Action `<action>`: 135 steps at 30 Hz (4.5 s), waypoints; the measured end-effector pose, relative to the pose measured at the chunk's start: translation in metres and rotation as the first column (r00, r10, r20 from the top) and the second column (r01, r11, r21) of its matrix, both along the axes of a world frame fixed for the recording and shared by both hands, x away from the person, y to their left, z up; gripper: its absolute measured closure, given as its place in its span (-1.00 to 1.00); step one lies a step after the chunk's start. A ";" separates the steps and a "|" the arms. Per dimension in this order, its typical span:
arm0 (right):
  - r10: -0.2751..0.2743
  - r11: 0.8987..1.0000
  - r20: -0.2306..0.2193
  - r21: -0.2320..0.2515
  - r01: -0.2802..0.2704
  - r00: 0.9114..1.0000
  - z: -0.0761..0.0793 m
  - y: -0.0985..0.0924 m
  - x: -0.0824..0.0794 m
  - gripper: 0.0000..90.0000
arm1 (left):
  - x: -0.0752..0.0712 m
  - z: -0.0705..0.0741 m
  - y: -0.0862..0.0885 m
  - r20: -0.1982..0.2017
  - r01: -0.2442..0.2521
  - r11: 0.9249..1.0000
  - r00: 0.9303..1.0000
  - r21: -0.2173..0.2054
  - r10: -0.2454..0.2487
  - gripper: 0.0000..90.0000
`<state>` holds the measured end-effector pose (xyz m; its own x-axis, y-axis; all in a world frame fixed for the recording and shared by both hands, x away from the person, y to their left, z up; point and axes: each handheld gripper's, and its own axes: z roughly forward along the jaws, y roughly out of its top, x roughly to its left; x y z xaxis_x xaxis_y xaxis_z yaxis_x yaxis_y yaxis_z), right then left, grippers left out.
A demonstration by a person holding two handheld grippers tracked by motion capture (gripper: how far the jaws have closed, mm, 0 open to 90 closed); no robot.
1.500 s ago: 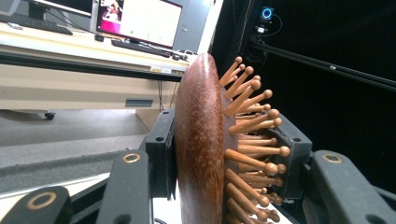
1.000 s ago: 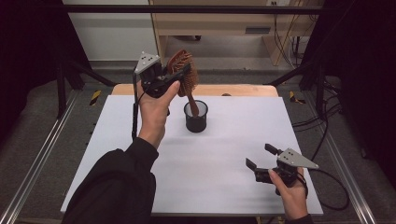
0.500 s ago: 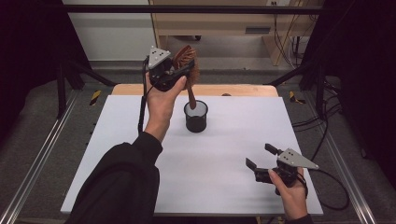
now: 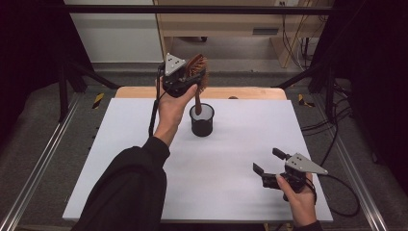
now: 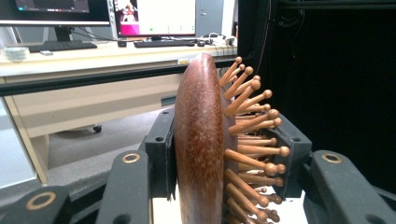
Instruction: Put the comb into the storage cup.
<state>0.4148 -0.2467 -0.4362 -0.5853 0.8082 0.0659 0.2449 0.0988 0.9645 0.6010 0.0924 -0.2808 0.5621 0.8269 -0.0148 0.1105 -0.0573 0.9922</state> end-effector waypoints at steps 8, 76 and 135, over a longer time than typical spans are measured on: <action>-0.013 1.000 0.011 -0.001 0.013 1.000 0.000 0.000 0.000 -0.84 | 0.005 -0.009 0.002 -0.013 0.003 1.000 1.000 0.001 -0.003 0.14; -0.003 1.000 -0.008 -0.023 0.003 1.000 -0.003 0.003 0.002 -0.86 | 0.004 -0.050 -0.023 0.022 0.049 0.974 0.998 0.220 -0.056 0.14; 0.003 0.999 -0.005 -0.034 -0.003 1.000 -0.004 0.005 0.002 -0.86 | -0.008 -0.064 -0.037 0.080 0.085 0.947 0.990 0.311 -0.115 0.14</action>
<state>0.4172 -0.2417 -0.4402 -0.5876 0.8081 0.0415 0.2494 0.1320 0.9594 0.5934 0.0552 -0.3446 0.6283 0.7228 0.2878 -0.0055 -0.3658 0.9307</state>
